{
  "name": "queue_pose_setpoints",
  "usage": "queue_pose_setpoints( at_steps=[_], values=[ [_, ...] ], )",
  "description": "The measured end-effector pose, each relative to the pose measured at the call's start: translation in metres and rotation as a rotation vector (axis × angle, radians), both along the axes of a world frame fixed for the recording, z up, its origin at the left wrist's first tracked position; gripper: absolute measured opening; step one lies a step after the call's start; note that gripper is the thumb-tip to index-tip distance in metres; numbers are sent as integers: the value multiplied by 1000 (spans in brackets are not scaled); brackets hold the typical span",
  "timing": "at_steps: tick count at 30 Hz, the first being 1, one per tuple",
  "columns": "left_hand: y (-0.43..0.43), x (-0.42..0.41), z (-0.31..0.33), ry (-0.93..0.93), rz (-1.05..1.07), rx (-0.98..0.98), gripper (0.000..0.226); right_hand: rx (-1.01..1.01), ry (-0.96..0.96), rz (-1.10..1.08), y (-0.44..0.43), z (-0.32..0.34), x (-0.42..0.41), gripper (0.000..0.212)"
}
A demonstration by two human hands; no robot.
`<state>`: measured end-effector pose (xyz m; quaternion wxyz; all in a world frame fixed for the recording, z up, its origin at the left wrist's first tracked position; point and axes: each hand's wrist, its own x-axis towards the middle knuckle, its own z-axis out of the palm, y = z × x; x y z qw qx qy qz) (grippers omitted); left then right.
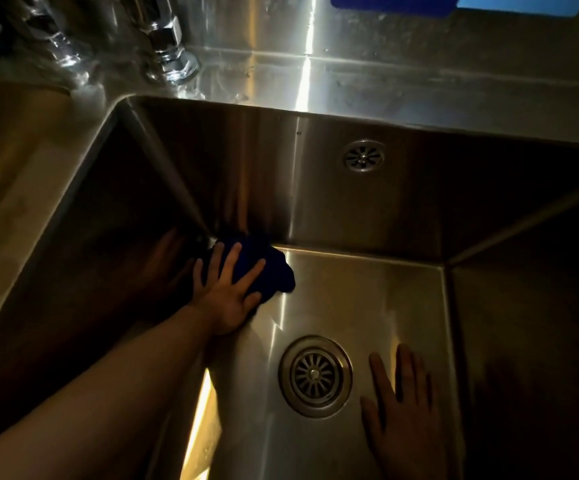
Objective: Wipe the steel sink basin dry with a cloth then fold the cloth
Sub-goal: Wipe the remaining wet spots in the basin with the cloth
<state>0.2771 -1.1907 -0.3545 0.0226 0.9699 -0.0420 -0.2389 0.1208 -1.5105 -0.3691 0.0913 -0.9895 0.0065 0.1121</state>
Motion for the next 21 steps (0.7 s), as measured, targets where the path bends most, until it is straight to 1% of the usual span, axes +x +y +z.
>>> queue_pose_setpoints(
  at_steps=[4,7,9,10,12,13,14,15,16,18,20,21],
  values=[
    [6,-63,10,95,-137,0,65,-22,87,10,3,14,1,64],
    [14,-131,21,-85,-363,38,74,-31,114,52,6,30,4,64],
    [18,-169,24,-136,-521,13,75,-1,105,150,9,49,10,62],
    [19,-185,21,-183,-631,27,72,13,100,217,11,61,15,60],
    [18,-210,15,-337,-814,28,52,59,32,296,14,80,24,59],
    [14,-220,10,-339,-835,17,44,74,-9,304,15,86,28,59],
    [6,-228,7,-285,-832,15,41,81,-44,287,14,92,31,59],
    [-5,-233,9,-207,-790,27,42,108,-87,263,11,94,32,58],
    [-16,-235,11,-202,-724,29,46,131,-115,228,8,99,33,58],
    [-37,-233,10,-269,-648,21,56,141,-138,164,-3,103,32,57],
    [-69,-227,11,-447,-782,55,59,79,-140,138,-16,105,28,58],
    [-88,-227,5,-457,-828,47,54,58,-104,105,-20,104,27,58]
  ],
)
